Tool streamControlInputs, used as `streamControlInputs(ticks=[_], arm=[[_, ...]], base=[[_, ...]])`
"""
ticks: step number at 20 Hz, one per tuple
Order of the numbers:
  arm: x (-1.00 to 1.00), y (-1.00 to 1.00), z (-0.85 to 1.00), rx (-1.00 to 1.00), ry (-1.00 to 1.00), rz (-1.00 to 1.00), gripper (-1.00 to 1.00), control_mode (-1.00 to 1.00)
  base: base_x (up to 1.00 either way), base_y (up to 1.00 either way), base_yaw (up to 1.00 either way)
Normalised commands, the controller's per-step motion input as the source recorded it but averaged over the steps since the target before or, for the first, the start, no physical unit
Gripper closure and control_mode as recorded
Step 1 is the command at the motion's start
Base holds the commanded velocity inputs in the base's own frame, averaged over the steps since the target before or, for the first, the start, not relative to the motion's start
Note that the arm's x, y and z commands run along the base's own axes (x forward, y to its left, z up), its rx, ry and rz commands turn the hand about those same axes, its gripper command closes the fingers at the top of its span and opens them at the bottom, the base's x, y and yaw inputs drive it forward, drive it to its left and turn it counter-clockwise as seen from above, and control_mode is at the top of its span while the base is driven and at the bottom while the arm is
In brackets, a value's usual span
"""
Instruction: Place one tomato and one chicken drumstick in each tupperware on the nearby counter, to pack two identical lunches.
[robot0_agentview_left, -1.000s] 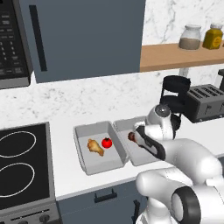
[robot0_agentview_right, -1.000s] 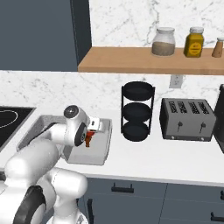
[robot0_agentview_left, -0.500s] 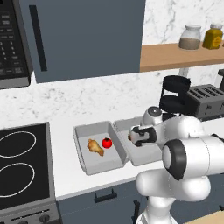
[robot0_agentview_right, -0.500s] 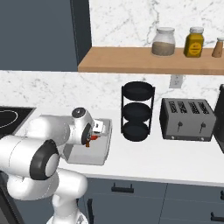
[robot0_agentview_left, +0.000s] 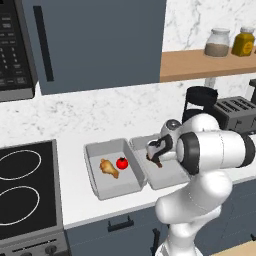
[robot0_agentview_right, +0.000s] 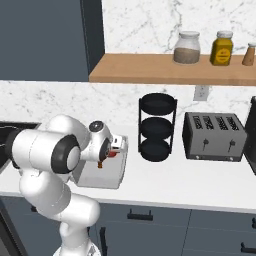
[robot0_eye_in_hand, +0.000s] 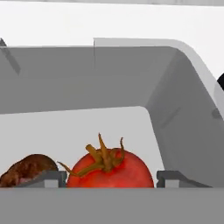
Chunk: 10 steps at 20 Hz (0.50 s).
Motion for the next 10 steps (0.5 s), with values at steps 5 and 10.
streamControlInputs(ticks=[5,10], arm=[[-0.47,0.0,0.28,0.0,-0.04,0.0,-1.0,-1.0],[-0.95,-0.06,0.77,0.0,-0.15,0.0,-1.0,-1.0]], base=[[0.0,0.0,0.0],[0.0,0.0,0.0]])
